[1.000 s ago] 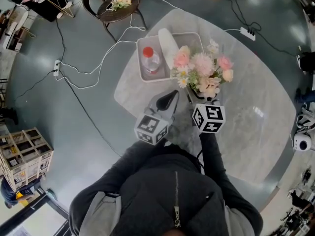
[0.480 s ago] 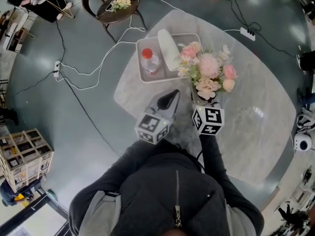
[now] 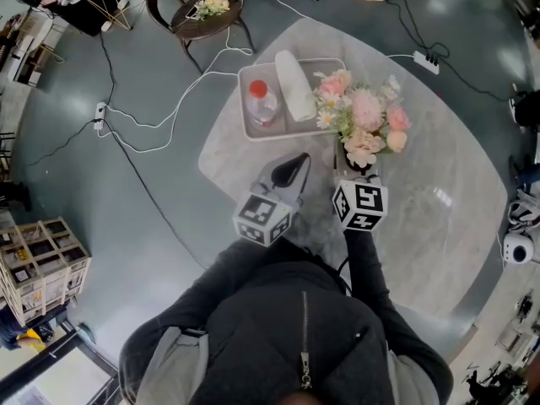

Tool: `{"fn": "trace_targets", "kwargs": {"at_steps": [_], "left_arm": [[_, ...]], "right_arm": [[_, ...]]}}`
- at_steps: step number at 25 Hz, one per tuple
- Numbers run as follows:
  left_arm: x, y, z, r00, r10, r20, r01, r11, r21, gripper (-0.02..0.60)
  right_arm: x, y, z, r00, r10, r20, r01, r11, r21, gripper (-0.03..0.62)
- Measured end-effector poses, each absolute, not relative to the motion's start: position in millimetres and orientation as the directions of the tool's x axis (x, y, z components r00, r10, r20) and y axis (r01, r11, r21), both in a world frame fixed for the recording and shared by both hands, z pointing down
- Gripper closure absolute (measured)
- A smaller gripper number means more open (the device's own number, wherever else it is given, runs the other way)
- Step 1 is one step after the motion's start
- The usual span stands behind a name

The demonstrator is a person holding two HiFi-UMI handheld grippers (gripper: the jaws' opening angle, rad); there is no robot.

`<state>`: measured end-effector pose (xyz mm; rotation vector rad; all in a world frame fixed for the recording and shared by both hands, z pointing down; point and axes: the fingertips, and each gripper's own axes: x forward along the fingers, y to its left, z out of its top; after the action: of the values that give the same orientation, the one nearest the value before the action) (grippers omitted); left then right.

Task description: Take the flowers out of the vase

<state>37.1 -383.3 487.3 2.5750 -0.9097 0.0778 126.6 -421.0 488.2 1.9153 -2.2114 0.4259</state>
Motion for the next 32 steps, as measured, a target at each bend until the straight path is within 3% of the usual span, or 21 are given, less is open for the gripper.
{"fn": "trace_targets", "kwargs": {"at_steps": [32], "left_arm": [[53.3, -369.0, 463.5, 0.819, -0.560, 0.127, -0.568, -0.759, 0.318, 0.578]], "right_arm": [[132.4, -421.4, 384.6, -0.189, -0.981, 0.045, -0.978, 0.184, -0.097, 0.508]]}}
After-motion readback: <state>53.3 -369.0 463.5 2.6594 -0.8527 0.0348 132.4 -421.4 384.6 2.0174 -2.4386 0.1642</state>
